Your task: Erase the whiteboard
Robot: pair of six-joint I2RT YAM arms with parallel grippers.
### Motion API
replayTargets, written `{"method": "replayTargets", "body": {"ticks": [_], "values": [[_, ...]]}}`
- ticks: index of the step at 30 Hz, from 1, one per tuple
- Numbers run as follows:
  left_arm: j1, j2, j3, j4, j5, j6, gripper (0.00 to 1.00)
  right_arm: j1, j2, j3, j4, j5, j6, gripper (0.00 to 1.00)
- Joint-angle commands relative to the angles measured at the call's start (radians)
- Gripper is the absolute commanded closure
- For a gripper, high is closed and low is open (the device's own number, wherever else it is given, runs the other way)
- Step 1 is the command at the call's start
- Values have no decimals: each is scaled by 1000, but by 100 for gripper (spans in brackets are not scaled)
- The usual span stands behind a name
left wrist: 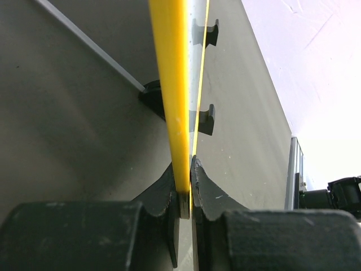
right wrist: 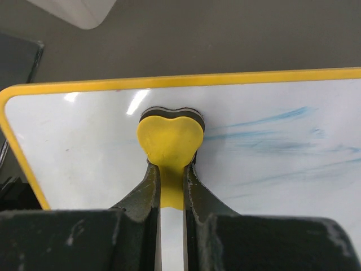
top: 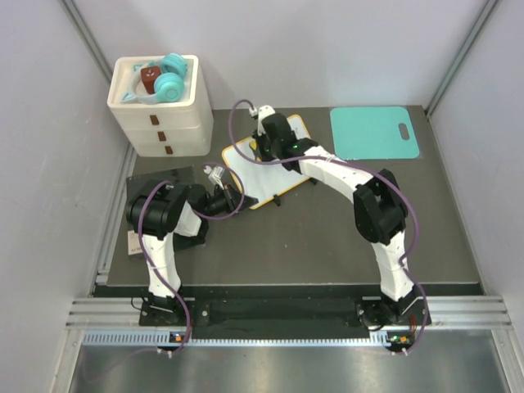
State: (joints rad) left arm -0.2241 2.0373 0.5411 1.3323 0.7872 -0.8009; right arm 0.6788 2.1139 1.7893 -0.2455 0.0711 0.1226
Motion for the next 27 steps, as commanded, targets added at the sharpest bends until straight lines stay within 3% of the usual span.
{"method": "replayTargets", "body": {"ticks": [1,9,14,19,27], "values": [[-12,-12,-7,84,11,57,100,24,63,-11,-6,114,15,100],[-11,-14,-7,87,11,58,100,-194,41,-67,11,233,97,100],[-11,-12,-6,84,14,58,100,-255,18,-87,29,236,43,100],[-11,-11,-3,85,14,57,100,-219,-2,-129,54,44,17,100],[-12,-11,-4,84,14,57,100,-7,-32,-221,75,16,-21,100]]}}
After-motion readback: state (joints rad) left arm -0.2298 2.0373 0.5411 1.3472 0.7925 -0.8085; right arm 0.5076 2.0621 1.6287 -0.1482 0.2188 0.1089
